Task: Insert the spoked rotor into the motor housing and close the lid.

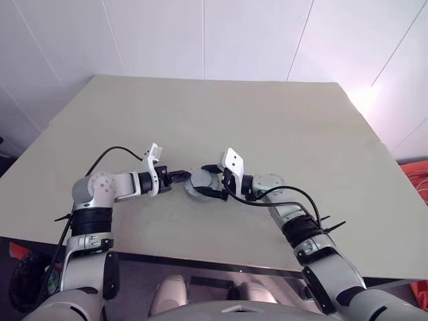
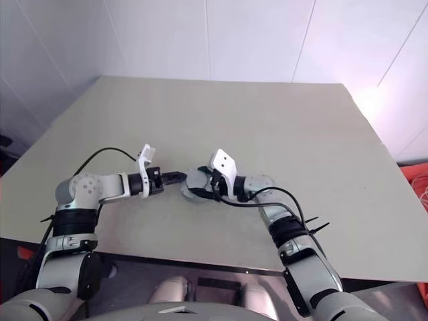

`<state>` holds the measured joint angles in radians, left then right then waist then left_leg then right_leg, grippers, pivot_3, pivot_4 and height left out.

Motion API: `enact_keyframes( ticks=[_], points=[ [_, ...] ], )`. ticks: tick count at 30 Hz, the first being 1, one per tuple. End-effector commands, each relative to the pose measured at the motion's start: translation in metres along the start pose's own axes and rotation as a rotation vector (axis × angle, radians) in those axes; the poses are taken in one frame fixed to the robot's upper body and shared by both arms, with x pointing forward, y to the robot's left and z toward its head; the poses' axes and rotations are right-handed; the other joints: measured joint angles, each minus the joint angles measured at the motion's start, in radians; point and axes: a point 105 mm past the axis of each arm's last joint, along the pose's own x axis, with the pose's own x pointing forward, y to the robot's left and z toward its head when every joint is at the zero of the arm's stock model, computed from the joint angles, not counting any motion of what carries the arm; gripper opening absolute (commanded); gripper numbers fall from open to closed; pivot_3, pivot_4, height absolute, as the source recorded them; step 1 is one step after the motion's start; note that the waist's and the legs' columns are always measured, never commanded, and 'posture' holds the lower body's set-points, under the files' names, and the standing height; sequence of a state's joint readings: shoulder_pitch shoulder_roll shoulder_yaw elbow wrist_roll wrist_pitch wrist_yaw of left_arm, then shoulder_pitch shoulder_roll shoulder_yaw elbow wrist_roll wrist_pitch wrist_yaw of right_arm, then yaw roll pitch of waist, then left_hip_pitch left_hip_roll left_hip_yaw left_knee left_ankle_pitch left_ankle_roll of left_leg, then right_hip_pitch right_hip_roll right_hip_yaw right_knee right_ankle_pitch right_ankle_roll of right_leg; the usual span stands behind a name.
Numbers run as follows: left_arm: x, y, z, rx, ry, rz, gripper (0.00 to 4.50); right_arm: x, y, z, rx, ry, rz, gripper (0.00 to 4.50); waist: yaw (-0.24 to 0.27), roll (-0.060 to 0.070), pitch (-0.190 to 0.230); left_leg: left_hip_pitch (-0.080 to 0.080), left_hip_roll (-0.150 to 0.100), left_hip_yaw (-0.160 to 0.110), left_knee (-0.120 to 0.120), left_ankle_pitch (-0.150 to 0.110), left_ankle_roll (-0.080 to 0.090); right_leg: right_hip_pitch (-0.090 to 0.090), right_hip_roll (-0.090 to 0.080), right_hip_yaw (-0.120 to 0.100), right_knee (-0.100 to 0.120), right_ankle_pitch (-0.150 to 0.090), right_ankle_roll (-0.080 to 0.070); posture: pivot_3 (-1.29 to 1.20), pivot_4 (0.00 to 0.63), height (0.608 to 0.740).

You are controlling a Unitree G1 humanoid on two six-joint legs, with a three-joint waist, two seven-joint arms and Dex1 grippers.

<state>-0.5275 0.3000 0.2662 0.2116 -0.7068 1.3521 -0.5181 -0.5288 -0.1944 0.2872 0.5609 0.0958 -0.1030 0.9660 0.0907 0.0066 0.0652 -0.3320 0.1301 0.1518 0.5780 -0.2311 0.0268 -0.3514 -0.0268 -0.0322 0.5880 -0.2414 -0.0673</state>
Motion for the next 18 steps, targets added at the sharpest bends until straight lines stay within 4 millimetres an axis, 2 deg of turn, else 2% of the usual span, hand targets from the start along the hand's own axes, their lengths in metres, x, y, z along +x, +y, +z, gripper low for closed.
enact_keyframes(
  ticks=[1,3,5,9,15,18],
  points=[
    [0.009,-0.013,-0.008,-0.005,0.055,-0.060,0.02,-0.007,0.000,-0.039,0.063,0.148,-0.045,3.15,-0.001,0.000,0.000,0.000,0.000,0.000,0.000,0.000,0.000,0.000,0.000,0.000,0.000,0.000,0.000,0.00,0.000,0.740],
    [0.008,-0.019,-0.003,0.000,0.029,-0.092,0.02,-0.008,0.000,-0.039,0.061,0.149,-0.044,3.15,-0.001,0.000,0.000,0.000,0.000,0.000,0.000,0.000,0.000,0.000,0.000,0.000,0.000,0.000,0.000,0.00,0.000,0.740],
    [0.005,-0.030,0.012,0.017,-0.058,-0.151,0.02,-0.008,-0.001,-0.038,0.059,0.149,-0.043,3.15,-0.001,0.000,0.000,0.000,0.000,0.000,0.000,0.001,-0.001,0.000,0.000,0.000,0.000,0.000,0.000,0.00,0.000,0.740],
    [-0.018,-0.050,0.054,0.032,-0.297,-0.277,0.02,-0.009,-0.003,-0.038,0.055,0.152,-0.044,3.15,-0.005,-0.003,0.003,-0.001,0.001,0.001,0.000,0.002,-0.002,-0.002,0.000,0.000,0.000,0.000,0.000,0.00,0.000,0.740],
    [-0.050,-0.056,0.085,0.108,-0.442,-0.277,0.02,-0.008,-0.002,-0.033,0.053,0.143,-0.026,3.15,-0.020,-0.003,0.003,-0.002,0.003,0.001,-0.002,0.004,-0.004,-0.003,0.000,-0.003,0.000,0.000,-0.001,0.00,0.000,0.740],
    [-0.062,-0.055,0.093,0.143,-0.469,-0.250,0.02,-0.006,0.000,-0.033,0.049,0.153,-0.011,3.15,-0.021,-0.003,0.003,-0.002,0.003,0.001,-0.002,0.004,-0.003,-0.003,0.000,-0.003,0.000,0.001,-0.001,0.00,0.000,0.740]
  ],
)
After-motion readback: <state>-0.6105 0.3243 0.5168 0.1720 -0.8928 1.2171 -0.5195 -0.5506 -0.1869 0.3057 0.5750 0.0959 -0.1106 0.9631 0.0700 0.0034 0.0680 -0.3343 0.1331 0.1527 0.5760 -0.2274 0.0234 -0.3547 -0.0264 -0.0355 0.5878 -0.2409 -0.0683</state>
